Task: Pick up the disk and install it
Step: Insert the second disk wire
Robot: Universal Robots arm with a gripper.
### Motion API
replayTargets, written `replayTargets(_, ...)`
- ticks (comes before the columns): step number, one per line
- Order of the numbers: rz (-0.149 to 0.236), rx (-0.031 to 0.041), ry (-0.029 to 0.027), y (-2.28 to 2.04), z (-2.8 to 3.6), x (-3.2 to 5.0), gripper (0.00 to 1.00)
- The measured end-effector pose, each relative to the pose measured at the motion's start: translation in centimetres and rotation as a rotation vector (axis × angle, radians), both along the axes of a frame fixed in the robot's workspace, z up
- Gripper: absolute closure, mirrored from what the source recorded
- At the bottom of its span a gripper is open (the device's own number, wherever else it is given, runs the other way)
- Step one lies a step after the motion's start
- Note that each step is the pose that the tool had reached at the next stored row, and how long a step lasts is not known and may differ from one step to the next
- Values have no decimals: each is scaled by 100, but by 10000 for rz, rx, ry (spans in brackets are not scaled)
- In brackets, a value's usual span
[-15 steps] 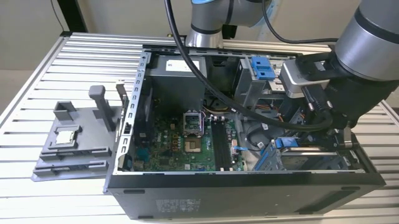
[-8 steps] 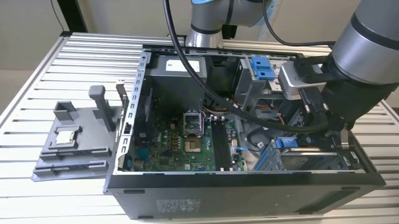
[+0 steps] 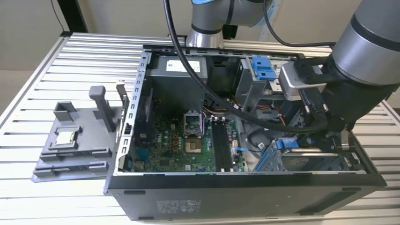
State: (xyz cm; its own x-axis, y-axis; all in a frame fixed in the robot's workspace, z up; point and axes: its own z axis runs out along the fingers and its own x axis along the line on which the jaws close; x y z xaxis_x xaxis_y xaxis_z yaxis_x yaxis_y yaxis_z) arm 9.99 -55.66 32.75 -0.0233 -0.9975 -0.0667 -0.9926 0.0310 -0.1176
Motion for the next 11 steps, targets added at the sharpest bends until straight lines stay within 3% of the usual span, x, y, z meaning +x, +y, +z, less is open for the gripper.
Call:
replayTargets(4,-3,1,-1,0,0,0,100)
replayTargets(5,-3,5,-3,0,-3,1,0)
replayTargets(11,-9,2,0,0,0,0,0)
